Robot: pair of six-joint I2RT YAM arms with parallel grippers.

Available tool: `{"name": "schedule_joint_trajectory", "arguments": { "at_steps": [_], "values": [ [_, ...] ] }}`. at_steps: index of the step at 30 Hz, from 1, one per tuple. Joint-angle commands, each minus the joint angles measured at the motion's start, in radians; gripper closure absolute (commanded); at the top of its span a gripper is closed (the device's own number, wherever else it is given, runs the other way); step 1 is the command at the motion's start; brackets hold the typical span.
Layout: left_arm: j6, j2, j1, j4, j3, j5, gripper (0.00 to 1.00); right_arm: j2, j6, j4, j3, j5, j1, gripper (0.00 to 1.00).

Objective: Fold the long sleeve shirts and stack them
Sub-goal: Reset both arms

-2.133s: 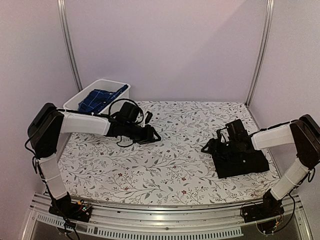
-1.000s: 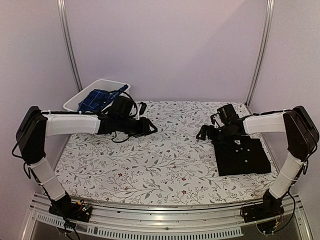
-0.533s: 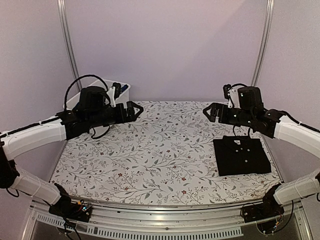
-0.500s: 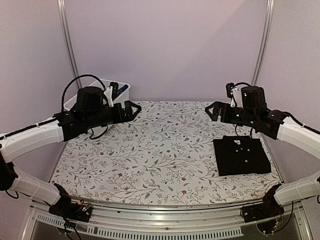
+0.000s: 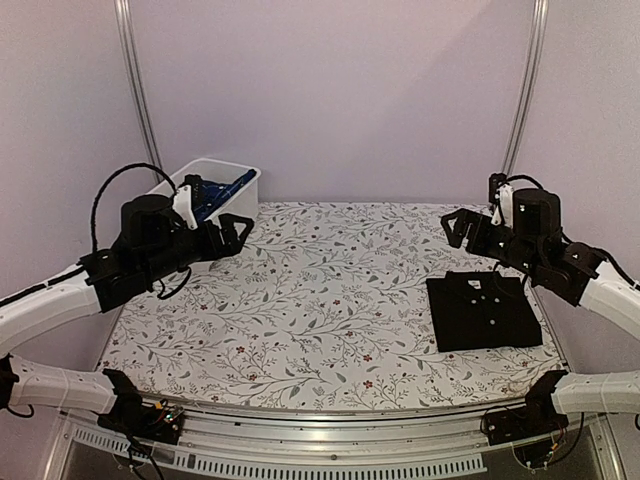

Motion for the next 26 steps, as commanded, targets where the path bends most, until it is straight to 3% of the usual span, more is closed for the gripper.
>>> {"name": "schedule_joint_trajectory", "arguments": {
  "at_steps": [1, 8, 26],
  "values": [
    [0.017, -0.017, 0.003, 0.02, -0.03, -0.04, 0.0, -0.022, 0.062, -0.002, -0.045, 0.112, 0.001, 0.01],
    [0.014, 0.0, 0.005, 0.061, -0.032, -0.061, 0.0, -0.027, -0.027, 0.085, -0.047, 0.002, 0.002, 0.01],
    [0.014, -0.011, 0.005, 0.041, -0.029, -0.105, 0.0, -0.052, -0.078, 0.094, -0.055, -0.023, 0.001, 0.01]
  ]
}}
